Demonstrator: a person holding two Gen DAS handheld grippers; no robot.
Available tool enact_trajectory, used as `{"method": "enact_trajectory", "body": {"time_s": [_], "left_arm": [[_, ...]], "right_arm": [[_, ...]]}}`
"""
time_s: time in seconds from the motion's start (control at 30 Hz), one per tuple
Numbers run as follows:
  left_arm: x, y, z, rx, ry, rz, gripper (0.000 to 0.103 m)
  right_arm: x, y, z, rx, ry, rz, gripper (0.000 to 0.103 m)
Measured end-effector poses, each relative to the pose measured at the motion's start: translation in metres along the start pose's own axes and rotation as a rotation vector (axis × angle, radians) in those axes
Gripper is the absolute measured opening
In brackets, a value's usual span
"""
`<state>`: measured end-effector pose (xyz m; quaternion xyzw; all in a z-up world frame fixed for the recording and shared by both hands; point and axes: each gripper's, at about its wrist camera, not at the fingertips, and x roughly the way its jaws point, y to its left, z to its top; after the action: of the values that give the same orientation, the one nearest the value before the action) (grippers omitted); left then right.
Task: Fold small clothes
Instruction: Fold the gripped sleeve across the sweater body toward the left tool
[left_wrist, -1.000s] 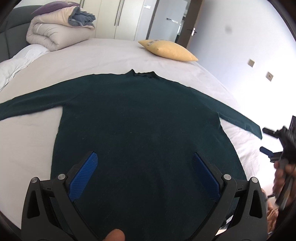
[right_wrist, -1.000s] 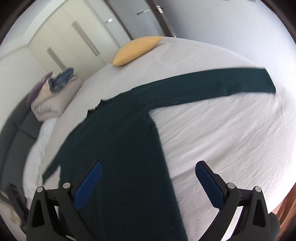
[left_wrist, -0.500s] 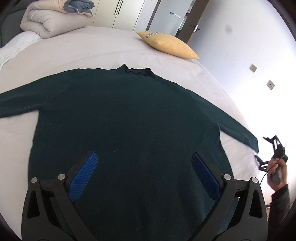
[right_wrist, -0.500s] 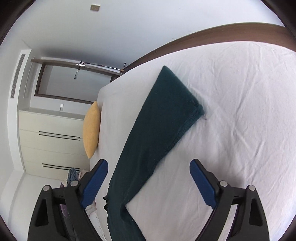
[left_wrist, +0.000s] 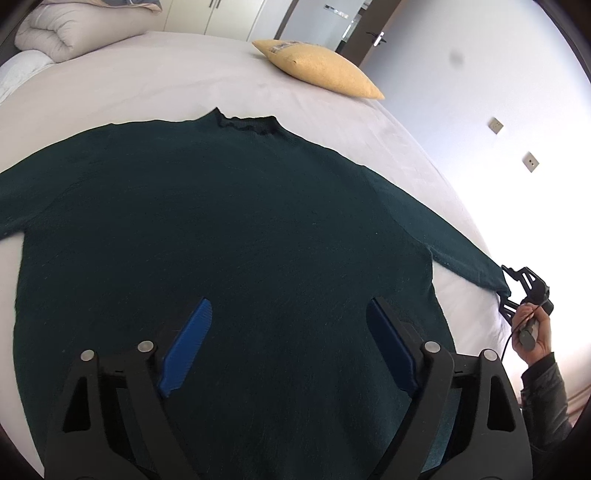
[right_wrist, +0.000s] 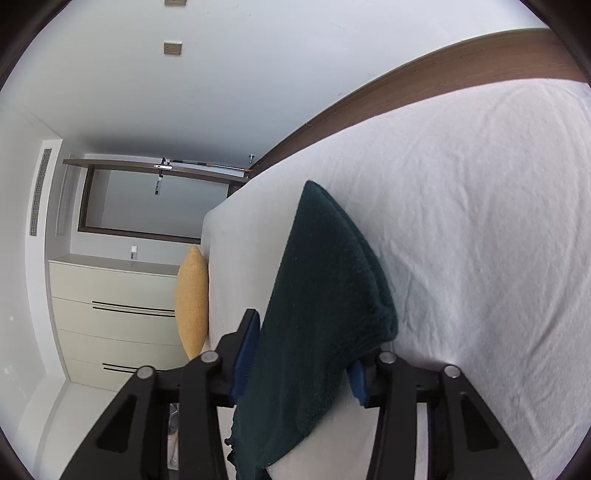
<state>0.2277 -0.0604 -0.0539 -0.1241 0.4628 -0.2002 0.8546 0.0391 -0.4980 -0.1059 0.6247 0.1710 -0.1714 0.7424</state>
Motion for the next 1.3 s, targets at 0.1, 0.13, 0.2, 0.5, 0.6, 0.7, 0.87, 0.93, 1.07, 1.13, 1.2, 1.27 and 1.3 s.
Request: {"method": "enact_trajectory", "body": {"time_s": [0.1, 0.13, 0.2, 0.5, 0.6, 0.7, 0.87, 0.93, 1.07, 1.13, 1.2, 1.27, 1.3], "left_arm": [[0.010, -0.005, 0.015, 0.007, 0.015, -0.039, 0.085], [0.013, -0.008, 0.021, 0.010, 0.013, -0.054, 0.085], [0.017, -0.014, 0.036, 0.017, 0.006, -0.087, 0.085], [0.051, -0.019, 0.098, -0.091, 0.027, -0.293, 0.086], [0.075, -0.007, 0.110, -0.201, 0.103, -0.392, 0.086], [0.092, 0.000, 0.115, -0.271, 0.161, -0.465, 0.086], [0.111, 0.007, 0.119, -0.346, 0.239, -0.572, 0.086], [0.116, 0.012, 0.122, -0.361, 0.257, -0.582, 0.086], [0.126, 0.029, 0.130, -0.407, 0.271, -0.553, 0.086], [0.134, 0.033, 0.130, -0.416, 0.292, -0.546, 0.085], [0.143, 0.034, 0.129, -0.413, 0.325, -0.535, 0.084], [0.147, 0.036, 0.131, -0.414, 0.341, -0.540, 0.072], [0.148, 0.037, 0.132, -0.416, 0.347, -0.536, 0.051]], "right_arm": [[0.001, 0.017, -0.009, -0.087, -0.019, -0.047, 0.019], [0.003, 0.026, -0.015, -0.130, -0.026, -0.071, 0.012], [0.009, 0.048, -0.028, -0.225, -0.028, -0.093, 0.011], [0.080, 0.197, -0.193, -0.835, 0.161, -0.062, 0.010], [0.107, 0.227, -0.287, -1.097, 0.260, -0.048, 0.009], [0.127, 0.228, -0.355, -1.263, 0.345, -0.055, 0.009], [0.140, 0.216, -0.407, -1.406, 0.399, -0.098, 0.009], [0.140, 0.211, -0.412, -1.431, 0.412, -0.112, 0.009], [0.138, 0.206, -0.416, -1.472, 0.403, -0.134, 0.009], [0.137, 0.204, -0.416, -1.485, 0.398, -0.142, 0.009], [0.139, 0.205, -0.420, -1.502, 0.391, -0.148, 0.009], [0.139, 0.206, -0.422, -1.512, 0.388, -0.147, 0.009], [0.139, 0.207, -0.424, -1.515, 0.390, -0.144, 0.010]]}}
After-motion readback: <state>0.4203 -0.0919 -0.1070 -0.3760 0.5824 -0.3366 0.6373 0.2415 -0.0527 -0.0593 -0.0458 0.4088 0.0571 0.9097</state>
